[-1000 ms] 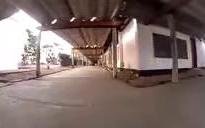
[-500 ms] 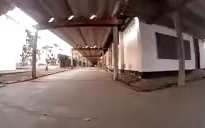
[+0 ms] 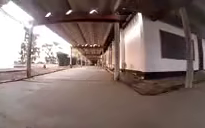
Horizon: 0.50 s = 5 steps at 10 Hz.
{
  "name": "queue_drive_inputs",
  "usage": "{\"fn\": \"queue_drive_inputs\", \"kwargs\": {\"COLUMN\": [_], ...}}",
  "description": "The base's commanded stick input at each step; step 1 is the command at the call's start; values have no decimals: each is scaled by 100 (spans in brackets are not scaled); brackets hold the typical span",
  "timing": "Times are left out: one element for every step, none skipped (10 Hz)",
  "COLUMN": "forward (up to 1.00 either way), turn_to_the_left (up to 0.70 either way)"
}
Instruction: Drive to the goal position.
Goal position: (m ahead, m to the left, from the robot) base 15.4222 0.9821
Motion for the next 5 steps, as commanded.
{"fn": "queue_drive_inputs", "kwargs": {"forward": [70,70,70,70,70], "turn_to_the_left": [0,0,0,0,0]}}
